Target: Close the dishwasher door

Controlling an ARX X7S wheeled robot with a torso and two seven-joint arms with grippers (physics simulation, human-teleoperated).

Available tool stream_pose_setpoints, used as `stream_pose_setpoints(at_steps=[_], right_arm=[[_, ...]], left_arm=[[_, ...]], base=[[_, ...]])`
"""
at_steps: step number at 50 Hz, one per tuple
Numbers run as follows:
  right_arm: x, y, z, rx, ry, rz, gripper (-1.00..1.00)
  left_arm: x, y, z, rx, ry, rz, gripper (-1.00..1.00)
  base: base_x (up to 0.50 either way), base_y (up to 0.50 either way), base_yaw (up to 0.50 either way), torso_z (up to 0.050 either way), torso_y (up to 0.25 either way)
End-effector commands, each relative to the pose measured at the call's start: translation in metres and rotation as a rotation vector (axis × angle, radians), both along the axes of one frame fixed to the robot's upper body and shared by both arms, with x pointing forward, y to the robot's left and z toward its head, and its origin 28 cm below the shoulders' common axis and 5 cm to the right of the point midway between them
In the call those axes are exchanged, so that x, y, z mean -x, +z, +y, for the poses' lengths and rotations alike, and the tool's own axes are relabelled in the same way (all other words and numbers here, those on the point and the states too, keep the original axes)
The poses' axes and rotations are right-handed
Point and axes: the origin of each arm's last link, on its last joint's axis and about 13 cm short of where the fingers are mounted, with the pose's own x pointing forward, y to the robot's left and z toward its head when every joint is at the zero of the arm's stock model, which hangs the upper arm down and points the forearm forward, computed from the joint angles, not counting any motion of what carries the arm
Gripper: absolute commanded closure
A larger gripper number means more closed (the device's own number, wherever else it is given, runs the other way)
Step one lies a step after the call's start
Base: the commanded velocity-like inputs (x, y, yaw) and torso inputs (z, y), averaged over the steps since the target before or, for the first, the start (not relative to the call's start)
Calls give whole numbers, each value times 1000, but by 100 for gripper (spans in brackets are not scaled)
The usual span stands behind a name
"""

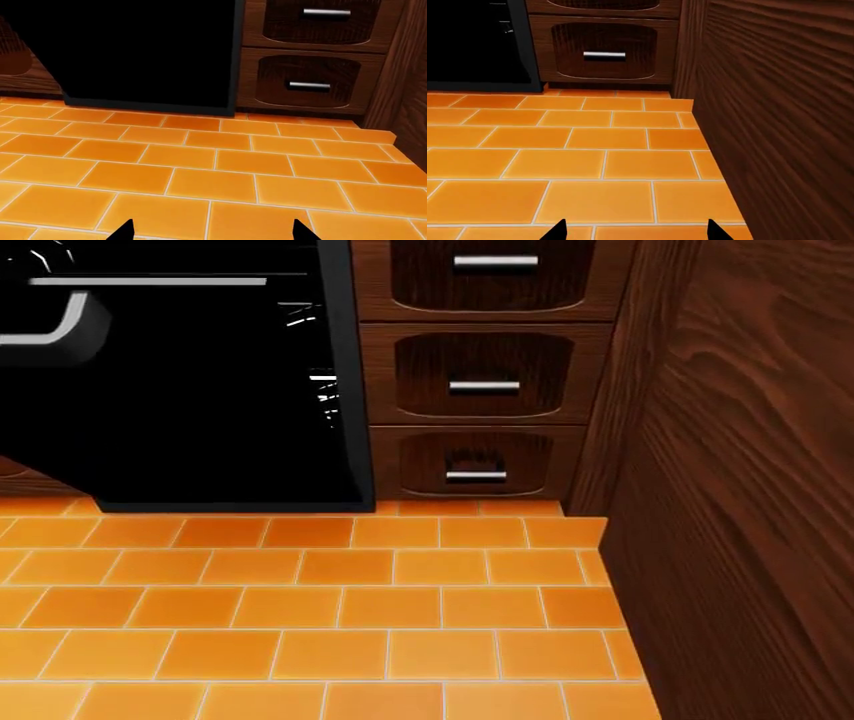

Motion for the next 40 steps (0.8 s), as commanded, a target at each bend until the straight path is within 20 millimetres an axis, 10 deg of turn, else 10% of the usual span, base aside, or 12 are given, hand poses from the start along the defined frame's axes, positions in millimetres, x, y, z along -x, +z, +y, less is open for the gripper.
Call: stream_pose_setpoints(at_steps=[1, 40], right_arm=[[-1, -1, 0, 0, 1, 1, -100], [-1, 0, 0, 6, 9, 4, -100]], left_arm=[[0, 0, 0, 3, 1, 0, -100], [-1, 0, 0, 3, 2, 1, -100]], base=[[0, 0, 0, 0, 0], [0, 95, 0, 0, 0]])
